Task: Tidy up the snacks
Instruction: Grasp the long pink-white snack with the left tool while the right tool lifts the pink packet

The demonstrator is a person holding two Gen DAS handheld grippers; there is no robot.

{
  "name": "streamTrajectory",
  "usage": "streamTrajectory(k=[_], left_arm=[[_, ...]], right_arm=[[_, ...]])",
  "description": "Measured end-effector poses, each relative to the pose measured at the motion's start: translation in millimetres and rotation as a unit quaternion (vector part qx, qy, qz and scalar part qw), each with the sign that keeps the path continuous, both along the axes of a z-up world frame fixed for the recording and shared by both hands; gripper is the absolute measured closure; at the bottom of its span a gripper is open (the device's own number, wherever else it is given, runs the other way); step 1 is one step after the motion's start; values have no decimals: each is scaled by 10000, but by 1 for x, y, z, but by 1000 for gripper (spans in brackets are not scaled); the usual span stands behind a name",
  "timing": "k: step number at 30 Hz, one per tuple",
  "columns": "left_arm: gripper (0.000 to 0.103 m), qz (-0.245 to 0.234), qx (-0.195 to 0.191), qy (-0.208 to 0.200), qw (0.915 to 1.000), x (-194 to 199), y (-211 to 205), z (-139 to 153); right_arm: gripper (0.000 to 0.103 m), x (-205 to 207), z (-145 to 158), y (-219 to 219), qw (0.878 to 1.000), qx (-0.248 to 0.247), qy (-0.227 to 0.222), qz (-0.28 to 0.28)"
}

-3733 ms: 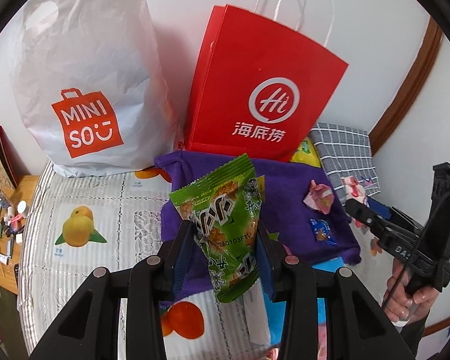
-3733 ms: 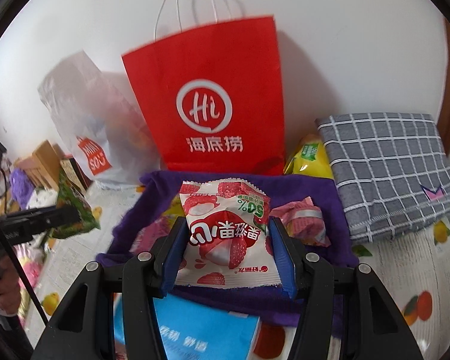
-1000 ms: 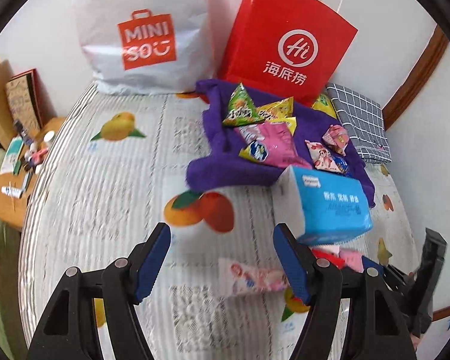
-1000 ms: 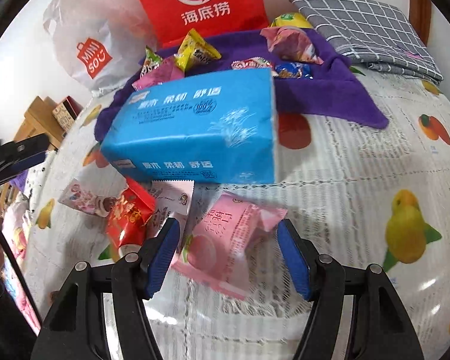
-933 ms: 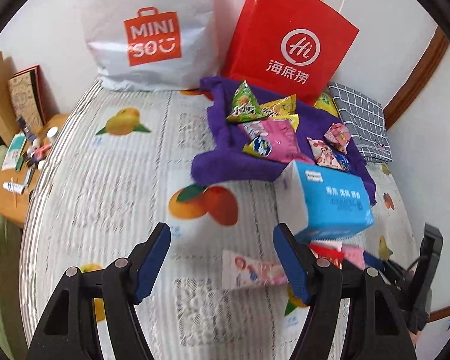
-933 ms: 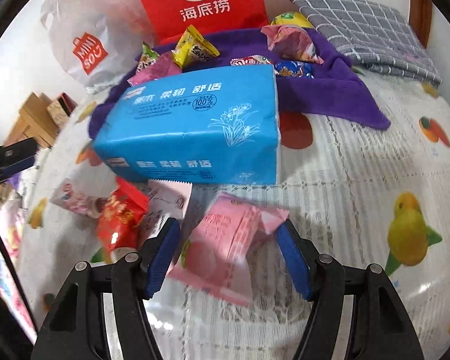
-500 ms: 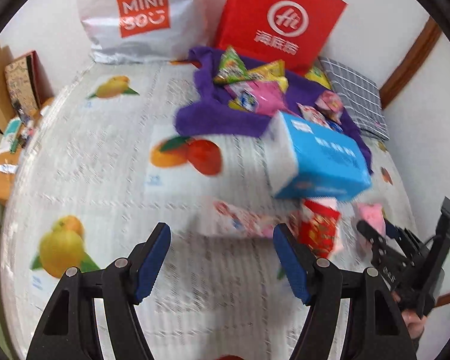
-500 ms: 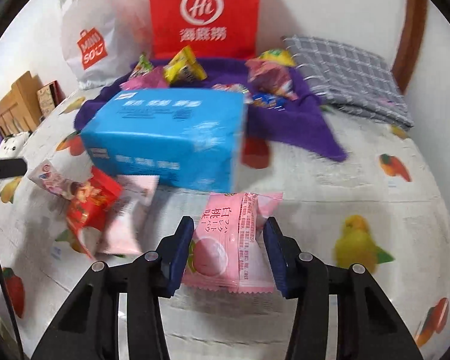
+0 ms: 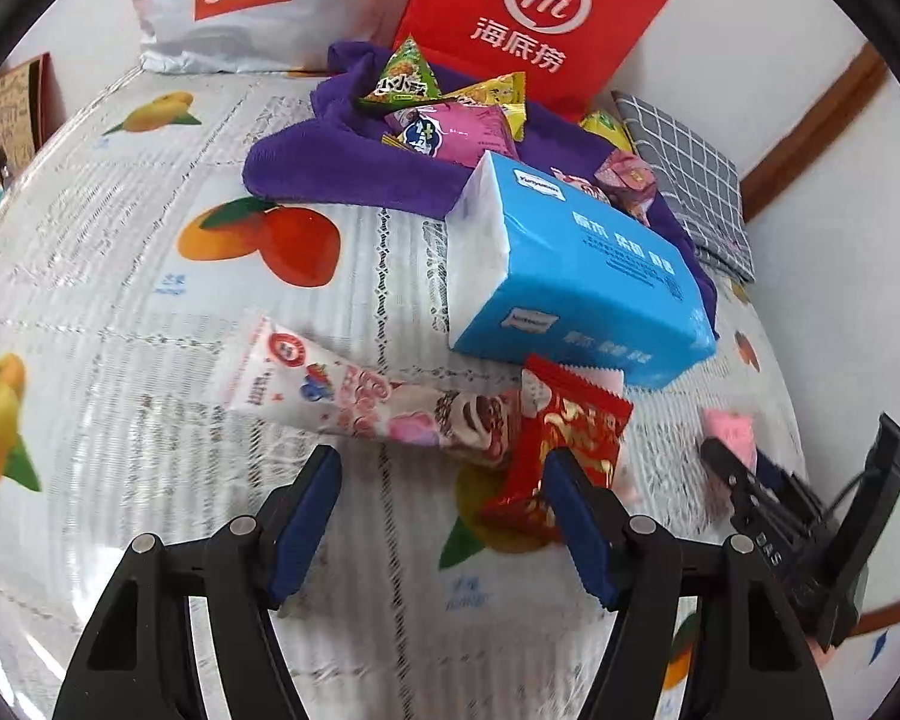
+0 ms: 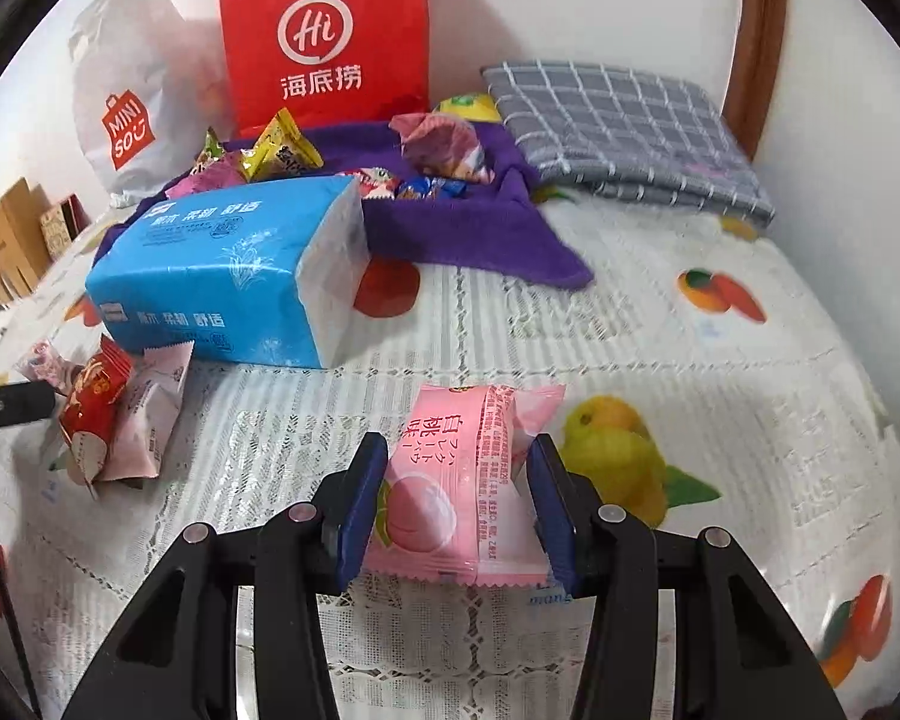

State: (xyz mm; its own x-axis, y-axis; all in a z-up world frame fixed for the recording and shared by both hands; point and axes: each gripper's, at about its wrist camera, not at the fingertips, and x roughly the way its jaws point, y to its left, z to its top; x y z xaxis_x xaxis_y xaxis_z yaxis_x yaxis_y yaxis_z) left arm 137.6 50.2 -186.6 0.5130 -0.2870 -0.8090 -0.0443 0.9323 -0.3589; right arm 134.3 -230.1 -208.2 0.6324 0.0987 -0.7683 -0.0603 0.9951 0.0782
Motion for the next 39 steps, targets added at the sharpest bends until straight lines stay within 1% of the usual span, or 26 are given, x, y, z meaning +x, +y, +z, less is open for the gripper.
streamTrajectory(k=[2,4,5,6,7,8,9,10,13,15,17,20,21,22,23,26,27,29,32,33,35,39], left_arm=[[36,143,-49,-100,9998,2,0,-1],[46,229,-124,-173,9995,5,0,-2],[47,280,-152,-196,9993,7,0,-3],[51,314,-133,-216,9992,9,0,-3],[58,349,-58,-238,9991,12,-2,-4],[63,368,26,-238,9990,14,-3,-4],[64,364,51,-234,9991,16,-3,-4],[68,315,1,-222,9993,18,-2,-4],[76,221,-110,-158,9996,19,2,-4],[76,186,-73,-125,9997,13,7,-2],[77,198,13,-21,9998,6,13,-1],[78,205,37,114,9997,-10,25,4],[78,199,111,163,9996,-13,26,4],[77,161,347,279,9989,-18,27,6],[77,126,500,331,9981,-21,28,7],[77,131,654,362,9971,-23,30,10],[74,146,711,355,9967,-21,31,11],[74,226,877,275,9955,-16,31,10],[68,285,1101,192,9933,-5,29,5],[64,275,1102,174,9934,-2,29,3],[63,269,1065,153,9938,4,26,-2],[63,227,1439,-46,9893,9,14,-3]], right_arm=[[55,4,-4,-2,9997,176,154,52],[55,4,-4,-3,9996,228,132,55],[55,4,-4,-2,9997,209,131,56],[55,4,-4,-1,9997,188,138,57],[55,4,-4,-1,9997,178,142,56],[55,5,-4,-1,9997,176,147,58],[55,5,-4,-1,9997,181,141,58],[55,4,-4,-1,9997,186,138,57],[55,4,-5,-1,9997,193,130,62],[54,3,-6,-1,9997,203,123,68],[54,3,-6,-2,9997,213,117,74],[53,3,-6,-3,9996,255,113,87],[53,3,-6,-3,9995,271,112,89],[52,3,-6,-4,9995,288,109,92],[52,3,-7,-4,9994,303,109,99],[52,3,-7,-4,9995,297,108,99],[52,3,-7,-4,9995,283,108,98],[52,3,-7,-3,9996,256,109,96],[52,4,-7,-1,9997,175,112,99],[52,4,-7,0,9998,151,112,101],[52,3,-8,1,9998,107,111,102],[52,4,-8,2,9999,89,108,101]])
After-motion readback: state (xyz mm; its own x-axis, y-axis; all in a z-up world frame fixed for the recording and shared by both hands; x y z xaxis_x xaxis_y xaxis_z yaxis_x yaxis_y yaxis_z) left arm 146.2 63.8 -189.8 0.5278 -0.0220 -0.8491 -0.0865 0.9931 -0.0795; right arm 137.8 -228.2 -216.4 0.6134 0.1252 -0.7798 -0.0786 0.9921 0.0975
